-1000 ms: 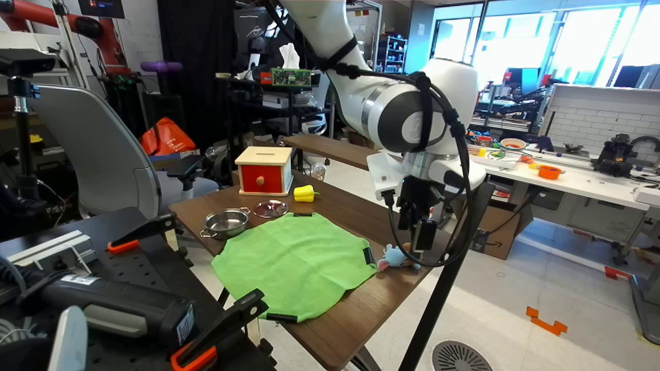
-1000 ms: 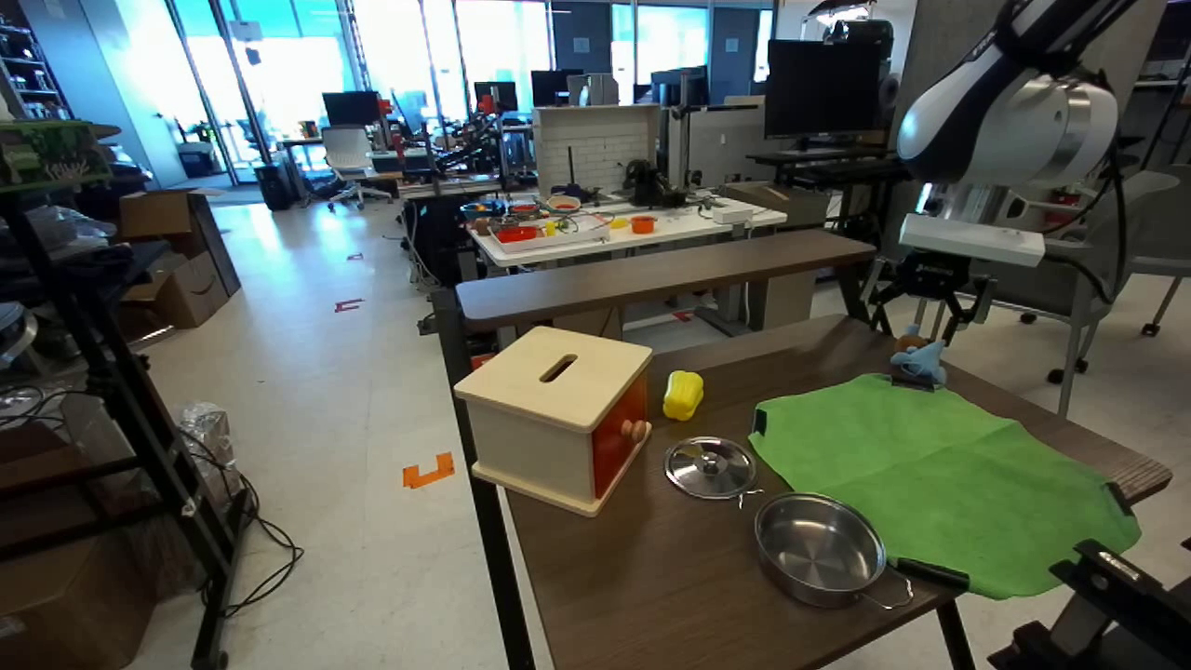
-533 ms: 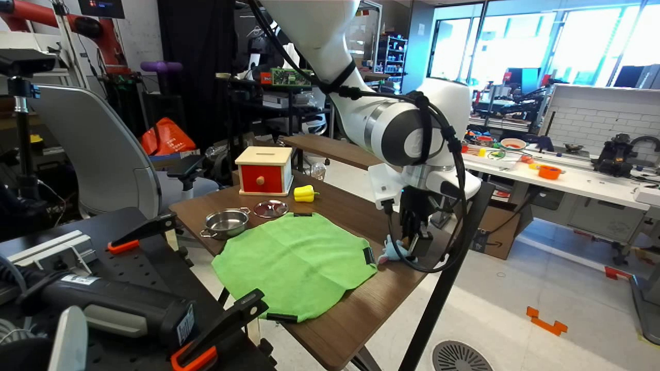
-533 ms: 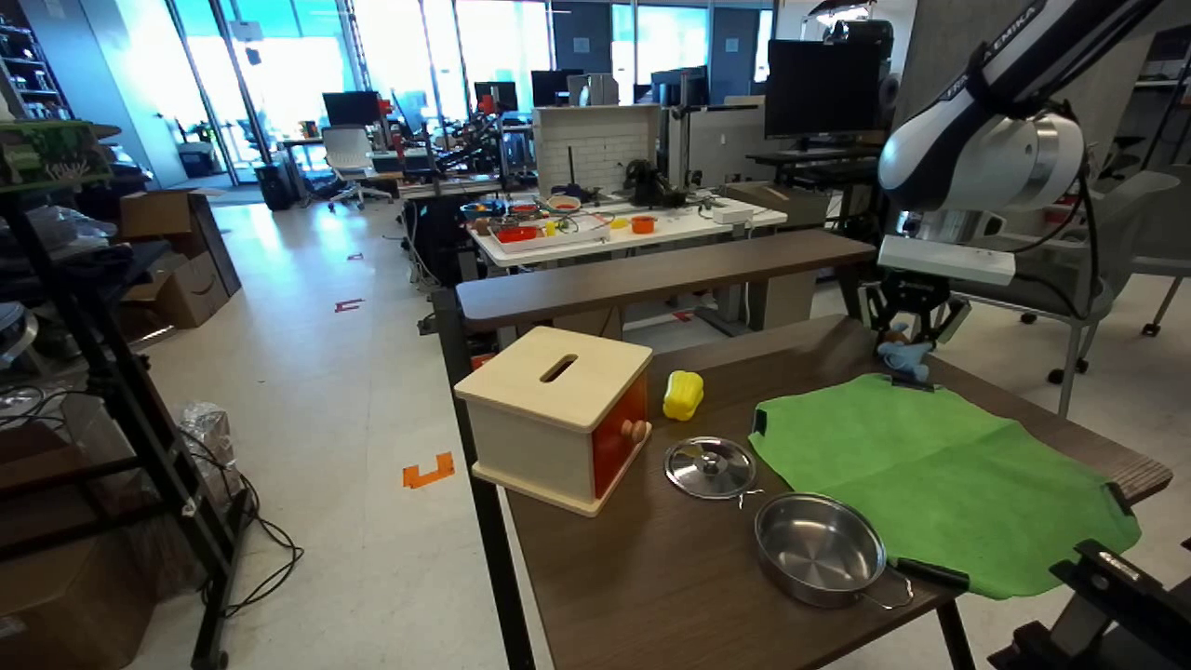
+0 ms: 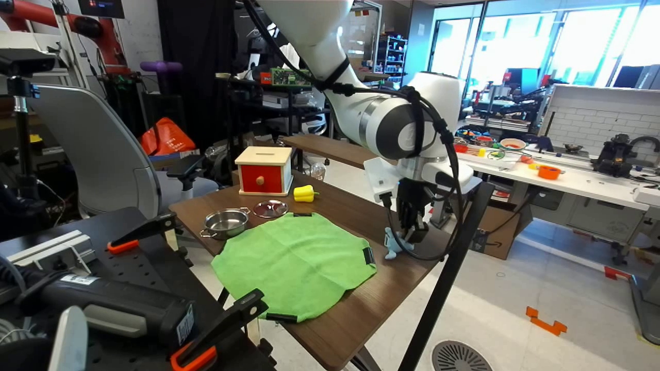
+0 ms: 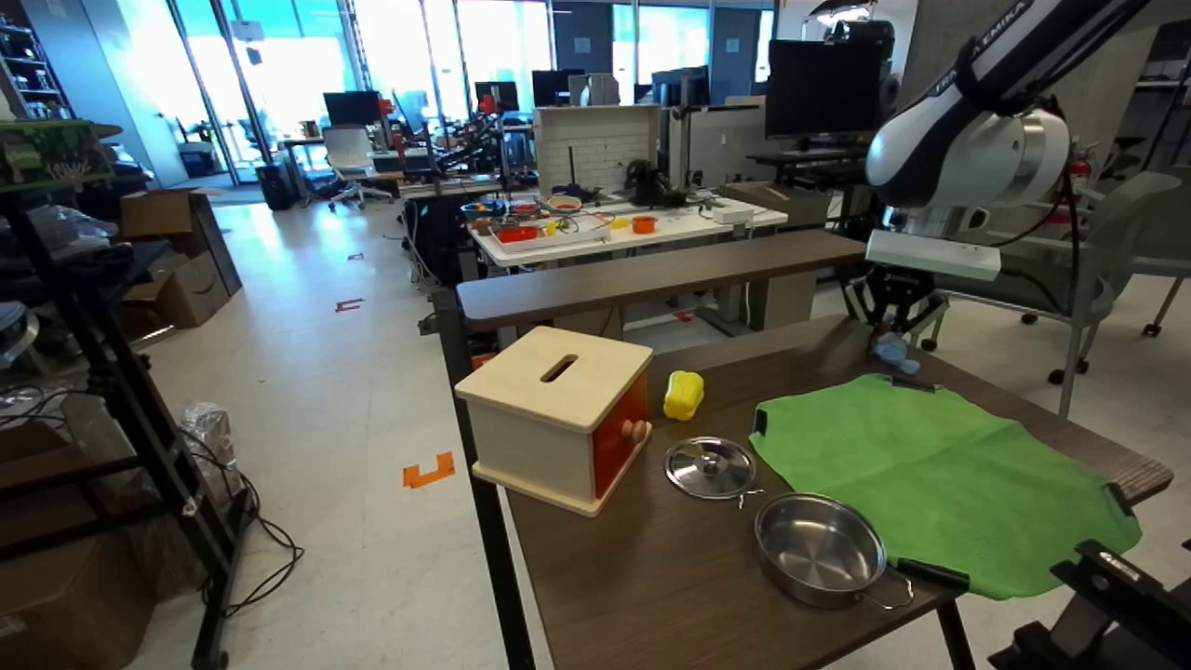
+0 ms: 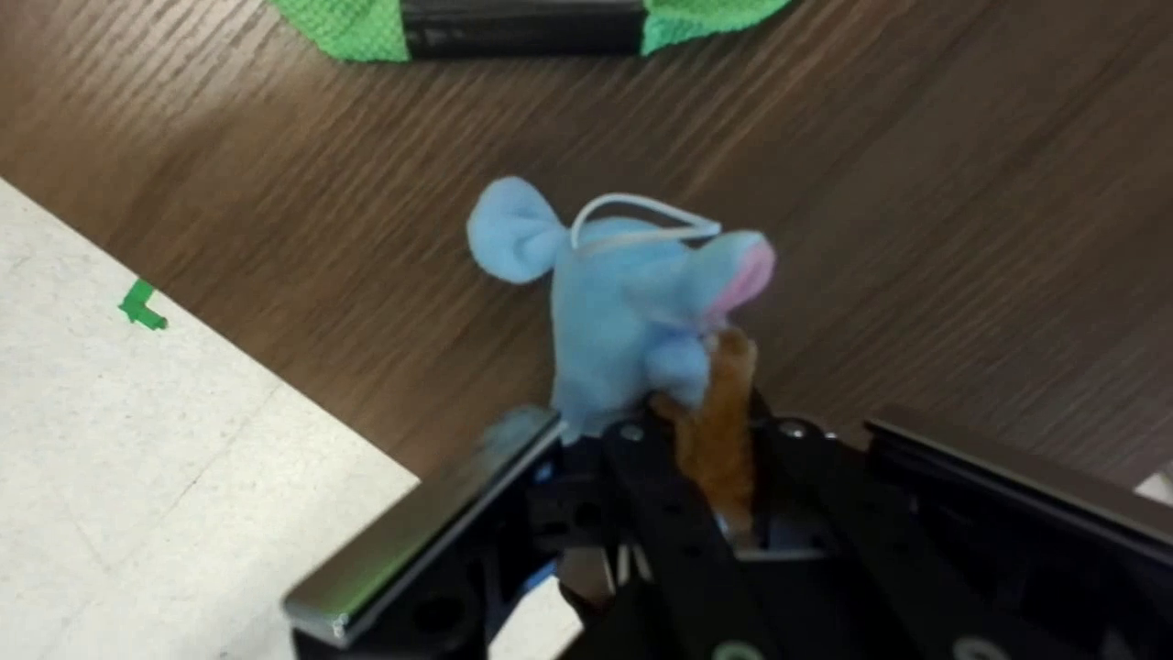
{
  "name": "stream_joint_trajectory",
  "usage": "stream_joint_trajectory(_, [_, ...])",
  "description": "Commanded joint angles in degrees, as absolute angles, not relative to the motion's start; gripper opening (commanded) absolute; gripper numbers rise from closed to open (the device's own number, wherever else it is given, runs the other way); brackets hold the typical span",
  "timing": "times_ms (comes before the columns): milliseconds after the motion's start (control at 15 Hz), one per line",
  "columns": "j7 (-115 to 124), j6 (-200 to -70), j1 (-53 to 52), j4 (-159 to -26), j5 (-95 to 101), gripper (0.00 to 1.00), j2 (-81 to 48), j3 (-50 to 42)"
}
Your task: Put the doll in the pot
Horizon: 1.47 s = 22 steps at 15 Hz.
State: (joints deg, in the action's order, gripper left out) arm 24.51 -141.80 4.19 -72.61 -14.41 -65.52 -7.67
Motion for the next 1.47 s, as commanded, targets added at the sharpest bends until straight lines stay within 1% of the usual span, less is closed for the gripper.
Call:
stream_joint_trajectory(0, [21.04, -148.04, 1.33, -82.90, -12.50, 0.03, -58.13, -6.43])
stream_joint_trajectory(333, [18.16, -152.00, -4.49, -94.01, -8.98, 0.03, -49.43, -5.96])
stream_joint_trajectory(533, [18.02, -152.13, -8.00, -99.76, -6.78, 0.03, -44.14, -5.72])
stream_joint_trajectory(800, [13.00, -151.54, -8.83, -105.71, -5.95, 0.03, -39.47, -1.55])
stream_joint_trajectory(1133, [4.32, -150.37, -8.37, -110.42, -5.64, 0.03, -38.07, 4.38])
stream_joint_trajectory(1400, [0.66, -148.10, -9.06, -110.57, -4.75, 0.03, -39.34, 6.43])
